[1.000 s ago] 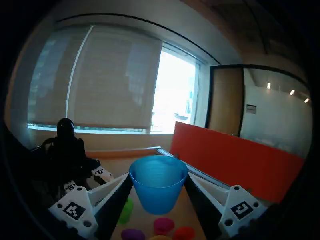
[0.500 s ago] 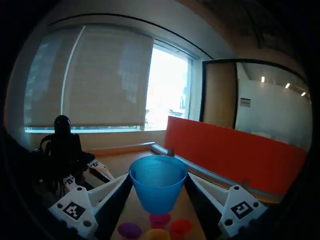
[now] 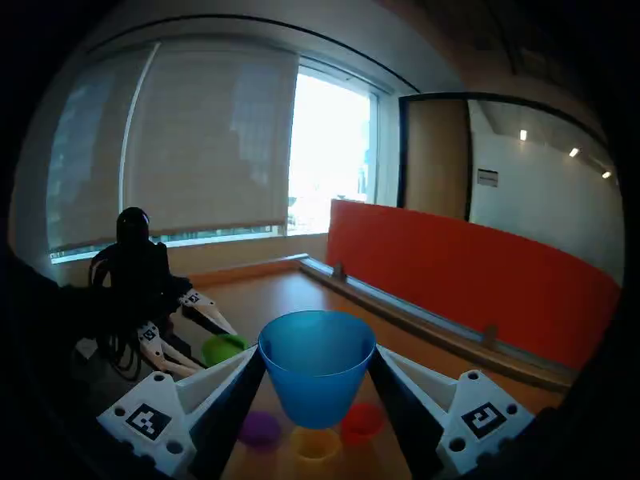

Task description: Pour water

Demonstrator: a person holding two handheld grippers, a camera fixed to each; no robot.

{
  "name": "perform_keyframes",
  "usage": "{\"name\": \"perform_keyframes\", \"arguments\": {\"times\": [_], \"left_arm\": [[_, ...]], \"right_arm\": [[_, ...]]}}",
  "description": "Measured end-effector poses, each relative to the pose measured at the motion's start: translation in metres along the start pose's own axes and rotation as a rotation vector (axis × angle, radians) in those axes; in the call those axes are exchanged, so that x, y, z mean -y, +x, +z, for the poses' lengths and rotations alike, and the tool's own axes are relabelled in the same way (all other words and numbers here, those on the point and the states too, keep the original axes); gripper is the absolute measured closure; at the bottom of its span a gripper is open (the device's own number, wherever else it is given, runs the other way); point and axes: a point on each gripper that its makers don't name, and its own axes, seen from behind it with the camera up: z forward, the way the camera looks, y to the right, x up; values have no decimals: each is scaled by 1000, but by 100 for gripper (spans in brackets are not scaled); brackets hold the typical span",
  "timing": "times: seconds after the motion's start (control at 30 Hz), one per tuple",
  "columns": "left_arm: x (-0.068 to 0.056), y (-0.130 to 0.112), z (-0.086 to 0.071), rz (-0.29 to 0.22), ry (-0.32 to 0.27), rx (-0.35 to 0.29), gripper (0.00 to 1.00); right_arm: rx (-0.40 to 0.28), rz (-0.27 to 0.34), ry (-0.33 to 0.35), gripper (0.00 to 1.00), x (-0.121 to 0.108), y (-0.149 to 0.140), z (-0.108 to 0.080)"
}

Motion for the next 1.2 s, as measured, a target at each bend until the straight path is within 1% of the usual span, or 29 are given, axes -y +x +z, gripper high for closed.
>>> {"name": "perform_keyframes", "arguments": {"times": [0.2,0.3,0.57,0.8,1.2], "left_arm": [[8,-16,7,-1,12,46,13],[12,-26,11,-10,15,71,13],[17,-48,23,-19,15,128,13],[20,-66,30,-25,9,185,13],[34,-91,42,-42,5,280,13]], "right_arm": [[44,8,-9,10,-7,-24,-5],[60,12,-14,10,-10,-33,-7],[104,26,-15,10,-15,-57,-13],[146,37,-21,10,-19,-79,-18],[192,63,-26,10,-23,-107,-24]]}}
